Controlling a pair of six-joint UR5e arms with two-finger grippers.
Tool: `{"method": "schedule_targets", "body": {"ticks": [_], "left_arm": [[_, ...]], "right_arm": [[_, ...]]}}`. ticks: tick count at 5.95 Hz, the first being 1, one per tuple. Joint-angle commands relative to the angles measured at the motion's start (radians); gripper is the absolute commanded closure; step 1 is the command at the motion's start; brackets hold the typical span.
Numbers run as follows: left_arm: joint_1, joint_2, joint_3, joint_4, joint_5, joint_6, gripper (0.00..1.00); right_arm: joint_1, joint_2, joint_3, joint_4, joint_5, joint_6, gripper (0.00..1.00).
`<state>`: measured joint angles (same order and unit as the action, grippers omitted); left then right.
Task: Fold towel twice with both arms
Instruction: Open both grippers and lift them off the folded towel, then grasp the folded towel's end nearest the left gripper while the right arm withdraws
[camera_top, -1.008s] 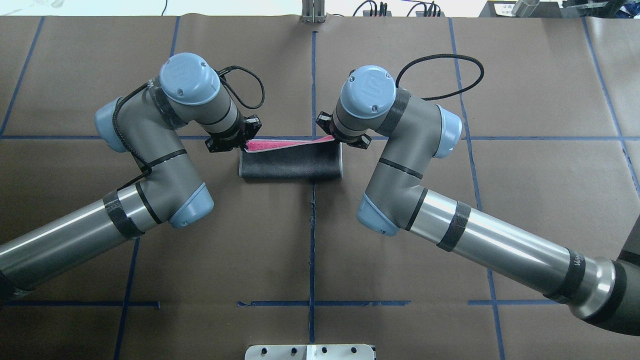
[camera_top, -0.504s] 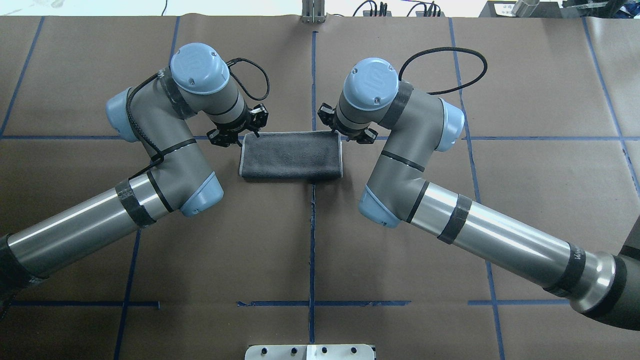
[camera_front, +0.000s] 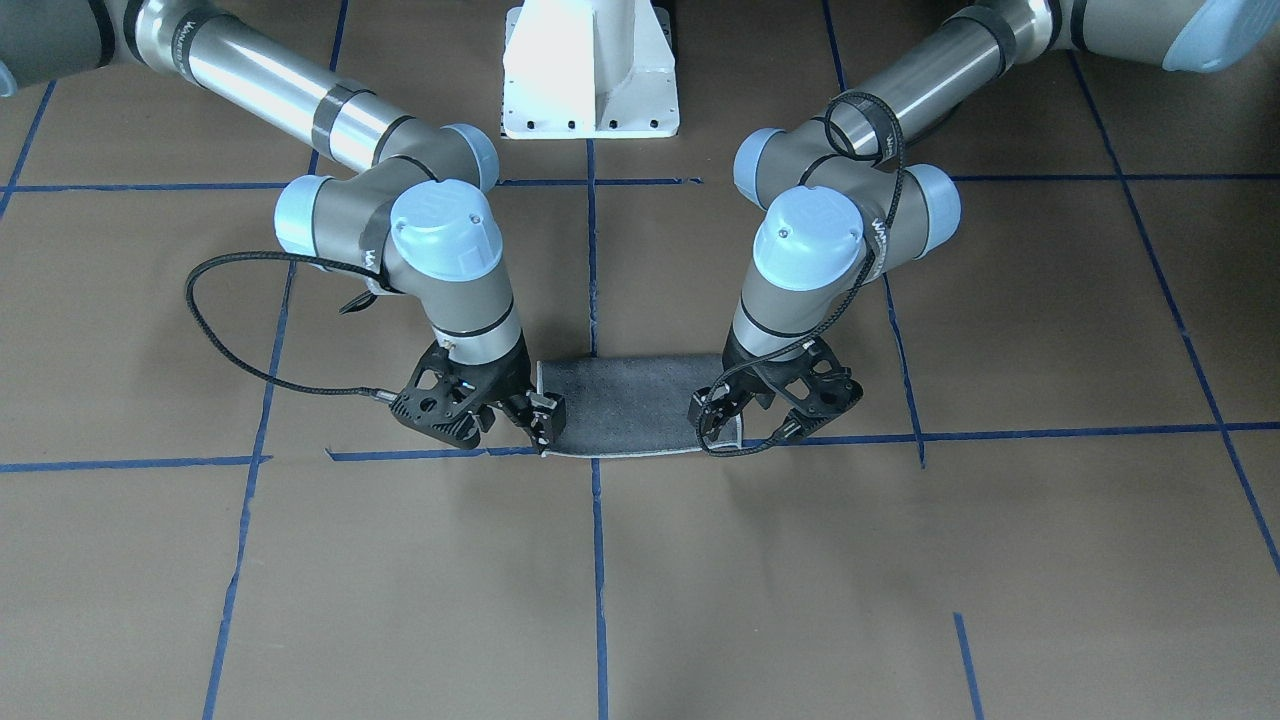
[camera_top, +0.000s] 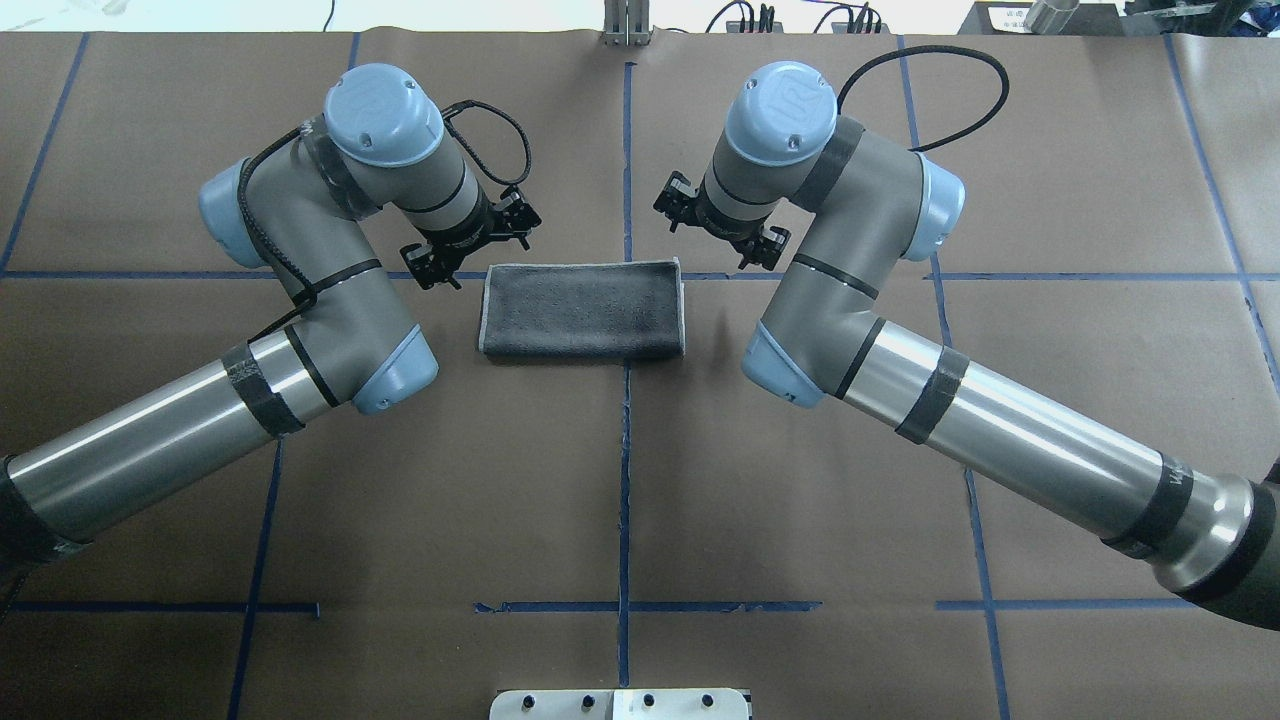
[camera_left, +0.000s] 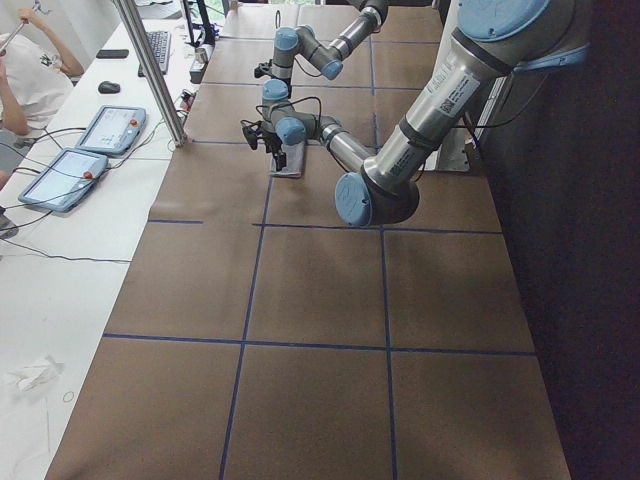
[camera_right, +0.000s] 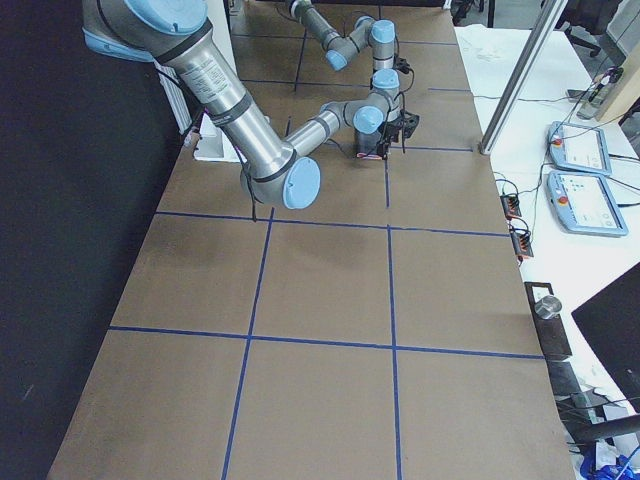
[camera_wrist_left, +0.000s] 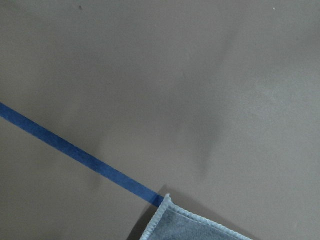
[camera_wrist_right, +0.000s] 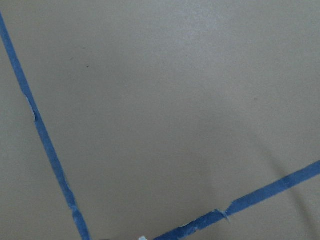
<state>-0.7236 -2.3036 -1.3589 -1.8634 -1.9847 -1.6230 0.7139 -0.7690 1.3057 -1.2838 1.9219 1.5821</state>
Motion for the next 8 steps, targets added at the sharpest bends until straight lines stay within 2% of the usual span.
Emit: {"method": "schedule_targets", "body": {"ticks": [1, 2, 4, 6, 8], "left_arm": [[0.068, 0.082, -0.090, -0.010, -0.006, -0.125, 0.00], [0.079, 0.088, -0.101, -0.008, 0.000, -0.191, 0.07], [0.107, 0.089, -0.100, -0.010, 0.003, -0.236, 0.33], [0.101, 0.098, -0.100, -0.010, 0.004, -0.233, 0.46], [0.095, 0.108, -0.103, -0.010, 0.004, -0.224, 0.50]], "right_arm": [[0.074, -0.013, 0.032, -0.041, 0.104, -0.062, 0.00], [0.097, -0.018, 0.061, -0.121, 0.123, -0.153, 0.00], [0.105, -0.022, 0.078, -0.143, 0.123, -0.172, 0.00], [0.107, -0.030, 0.086, -0.143, 0.121, -0.172, 0.00], [0.108, -0.039, 0.093, -0.143, 0.121, -0.172, 0.00]]}}
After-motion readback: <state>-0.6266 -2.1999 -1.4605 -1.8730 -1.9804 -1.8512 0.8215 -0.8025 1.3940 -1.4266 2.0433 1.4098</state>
